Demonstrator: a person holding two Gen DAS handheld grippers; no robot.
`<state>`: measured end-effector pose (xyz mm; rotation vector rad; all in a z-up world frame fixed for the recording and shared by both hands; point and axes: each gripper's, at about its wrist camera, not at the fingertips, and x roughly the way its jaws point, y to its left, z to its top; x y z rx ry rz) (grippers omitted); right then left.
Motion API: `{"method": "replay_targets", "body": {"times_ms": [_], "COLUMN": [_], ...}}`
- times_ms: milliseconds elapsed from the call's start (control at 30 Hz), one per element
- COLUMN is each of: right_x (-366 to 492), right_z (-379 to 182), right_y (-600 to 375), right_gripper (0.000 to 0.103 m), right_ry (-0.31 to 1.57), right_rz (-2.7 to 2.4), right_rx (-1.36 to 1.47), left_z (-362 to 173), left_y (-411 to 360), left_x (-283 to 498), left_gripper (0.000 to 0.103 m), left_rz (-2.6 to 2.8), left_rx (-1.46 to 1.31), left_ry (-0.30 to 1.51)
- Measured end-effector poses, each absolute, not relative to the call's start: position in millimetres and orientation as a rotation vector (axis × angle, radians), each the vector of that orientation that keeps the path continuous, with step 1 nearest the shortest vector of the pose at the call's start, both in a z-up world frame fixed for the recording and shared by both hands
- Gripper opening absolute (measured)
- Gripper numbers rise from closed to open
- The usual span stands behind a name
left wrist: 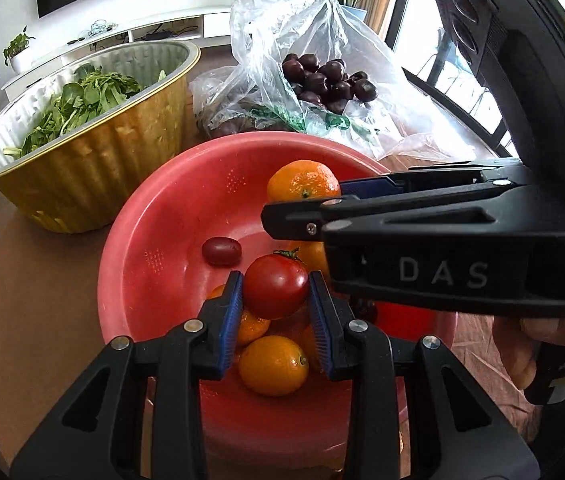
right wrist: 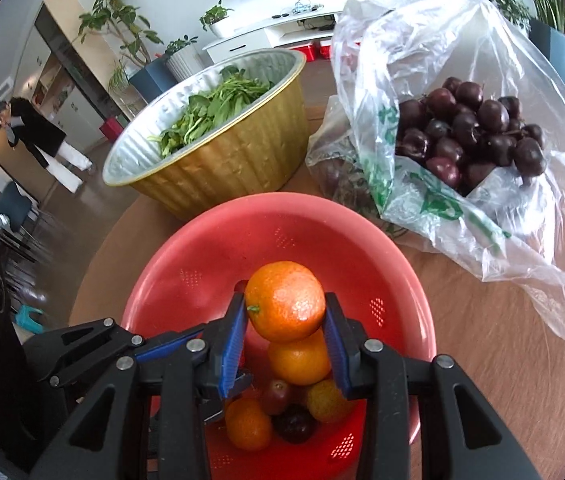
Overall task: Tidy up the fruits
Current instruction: 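Carry the tomato and tangerine to the red bowl and release them inside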
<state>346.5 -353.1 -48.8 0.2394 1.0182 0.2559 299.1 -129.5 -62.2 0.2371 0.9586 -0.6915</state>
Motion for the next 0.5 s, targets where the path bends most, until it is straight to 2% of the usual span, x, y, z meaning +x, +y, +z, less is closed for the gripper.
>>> {"method": "replay_targets", "body": {"times_ms": [300, 367, 400, 433, 500], "right_x": [351.8, 352.8, 352.4, 352.6, 353.1], "right_z": [-53.6, -55.0, -55.6, -55.8, -56.3], "right_y": [-337.1, -334.7, -333.1, -332.0, -331.4], "right_gripper": [0.04, 0.041, 0.041, 0.041, 0.041], "right_ry": [1.018, 1.018, 1.014, 1.012, 1.007], "right_rz": [0.228, 0.219, 0.216, 0.215, 0.212], "right_rx": [0.127, 0.103, 0.088, 0.081, 0.075], "left_z": [-62.5, -63.0, -63.3, -63.0, -63.3], "left_y": [-129.5, -130.0, -130.3, -130.0, -127.9], "left_x": [296.8, 296.2, 296.2, 295.9, 296.6], "left_gripper": [0.031, 0.041, 0.057, 0.067, 0.068], "left_rz": [-0.678, -0.676, -0.672, -0.656, -0.653], "left_rx": [0.246, 0.254, 0.255, 0.259, 0.247], "left_ry": [0.943, 0.943, 0.942, 0.933, 0.933]}}
